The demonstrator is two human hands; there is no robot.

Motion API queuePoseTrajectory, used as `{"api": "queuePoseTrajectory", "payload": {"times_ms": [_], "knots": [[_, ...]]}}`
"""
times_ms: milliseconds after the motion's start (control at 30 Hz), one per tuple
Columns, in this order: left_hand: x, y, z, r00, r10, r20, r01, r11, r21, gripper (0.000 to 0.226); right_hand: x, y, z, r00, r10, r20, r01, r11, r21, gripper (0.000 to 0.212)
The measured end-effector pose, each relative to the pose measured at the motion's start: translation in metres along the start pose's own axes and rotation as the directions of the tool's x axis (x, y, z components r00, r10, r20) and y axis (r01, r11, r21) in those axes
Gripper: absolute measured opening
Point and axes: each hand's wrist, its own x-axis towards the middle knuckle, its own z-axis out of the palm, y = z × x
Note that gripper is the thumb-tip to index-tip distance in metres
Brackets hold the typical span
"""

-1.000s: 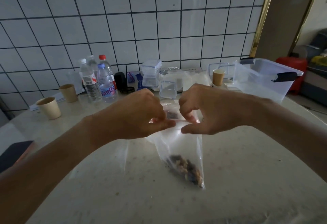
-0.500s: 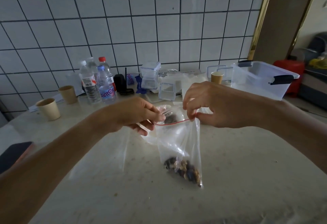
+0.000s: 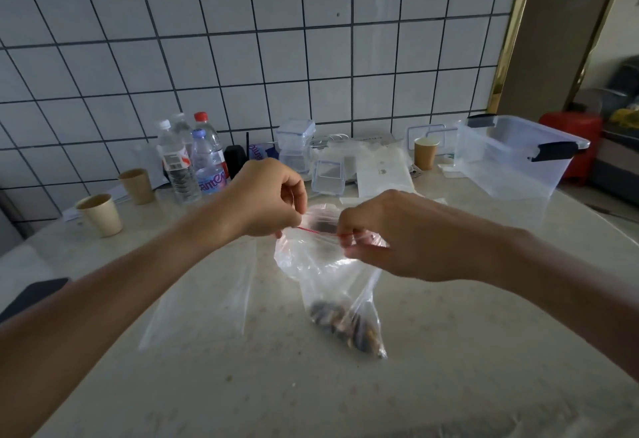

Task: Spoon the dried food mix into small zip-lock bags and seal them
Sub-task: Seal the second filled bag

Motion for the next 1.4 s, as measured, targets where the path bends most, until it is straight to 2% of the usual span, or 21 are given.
{"api": "queuePoseTrajectory", "payload": {"times_ms": [67, 133, 167, 233, 333, 367, 433, 500, 600, 667, 733, 867, 933, 1033, 1167, 1267, 1333, 1400], "knots": [[-0.004, 0.0, -0.001, 0.994, 0.103, 0.023, -0.105, 0.987, 0.118, 0.032, 0.0, 0.004, -0.005, 0.999, 0.031, -0.031, -0.03, 0.999, 0.028, 0.015], [-0.007, 0.001, -0.002, 0.959, 0.273, 0.068, -0.282, 0.936, 0.211, 0.038, 0.001, 0.009, -0.009, 0.996, 0.067, -0.056, -0.065, 0.997, 0.042, 0.018], [-0.009, 0.001, -0.002, 0.933, 0.348, 0.089, -0.36, 0.909, 0.212, 0.04, 0.002, 0.011, -0.01, 0.995, 0.076, -0.059, -0.074, 0.996, 0.046, 0.018], [-0.01, -0.001, -0.003, 0.905, 0.405, 0.128, -0.422, 0.89, 0.173, 0.04, 0.004, 0.016, -0.011, 0.996, 0.076, -0.048, -0.073, 0.996, 0.057, 0.017], [-0.014, -0.009, -0.003, 0.899, 0.356, 0.254, -0.37, 0.929, 0.01, 0.015, 0.005, 0.024, -0.012, 0.995, 0.093, -0.027, -0.09, 0.992, 0.084, 0.022], [-0.015, -0.012, -0.003, 0.893, 0.362, 0.268, -0.373, 0.928, -0.012, 0.015, 0.005, 0.027, -0.012, 0.995, 0.097, -0.021, -0.094, 0.99, 0.106, 0.025], [-0.015, -0.018, -0.003, 0.896, 0.38, 0.231, -0.398, 0.917, 0.033, 0.033, 0.004, 0.031, -0.015, 0.996, 0.09, -0.013, -0.086, 0.979, 0.187, 0.033], [-0.016, -0.018, -0.003, 0.901, 0.393, 0.185, -0.411, 0.909, 0.068, 0.04, 0.003, 0.033, -0.019, 0.997, 0.071, -0.005, -0.068, 0.968, 0.242, 0.039], [-0.014, -0.014, -0.004, 0.904, 0.397, 0.156, -0.398, 0.917, -0.029, 0.03, 0.004, 0.036, -0.023, 0.998, 0.053, 0.015, -0.055, 0.972, 0.23, 0.047], [-0.012, -0.013, -0.006, 0.911, 0.395, 0.123, -0.391, 0.919, -0.052, 0.031, 0.004, 0.04, -0.024, 0.998, 0.066, 0.01, -0.066, 0.973, 0.223, 0.05], [-0.012, -0.015, -0.006, 0.916, 0.394, 0.078, -0.391, 0.919, -0.048, 0.036, 0.002, 0.043, -0.026, 0.998, 0.058, -0.03, -0.051, 0.978, 0.201, 0.047], [-0.015, -0.009, -0.001, 0.908, 0.418, -0.02, -0.416, 0.899, -0.139, 0.034, -0.007, 0.05, -0.036, 0.994, 0.021, -0.106, -0.009, 0.993, 0.115, 0.019], [-0.013, 0.001, 0.003, 0.898, 0.434, -0.067, -0.439, 0.881, -0.178, 0.031, -0.014, 0.055, -0.044, 0.991, 0.034, -0.129, -0.019, 0.993, 0.118, 0.019], [-0.003, 0.02, 0.014, 0.882, 0.447, -0.152, -0.471, 0.854, -0.221, 0.024, -0.024, 0.066, -0.057, 0.981, 0.083, -0.175, -0.065, 0.992, 0.107, 0.027], [0.024, 0.044, 0.038, 0.872, 0.426, -0.242, -0.481, 0.835, -0.268, 0.018, -0.038, 0.092, -0.07, 0.946, 0.156, -0.284, -0.134, 0.986, 0.097, 0.016], [0.047, 0.057, 0.057, 0.885, 0.374, -0.278, -0.45, 0.839, -0.305, 0.017, -0.042, 0.116, -0.067, 0.89, 0.21, -0.404, -0.185, 0.978, 0.101, 0.012], [0.061, 0.062, 0.07, 0.912, 0.327, -0.249, -0.4, 0.845, -0.355, 0.016, -0.046, 0.133, -0.056, 0.839, 0.29, -0.461, -0.233, 0.956, 0.177, 0.02], [0.069, 0.064, 0.085, 0.924, 0.32, -0.21, -0.377, 0.857, -0.35, 0.017, -0.052, 0.147, -0.038, 0.792, 0.425, -0.438, -0.247, 0.88, 0.406, 0.05]]}}
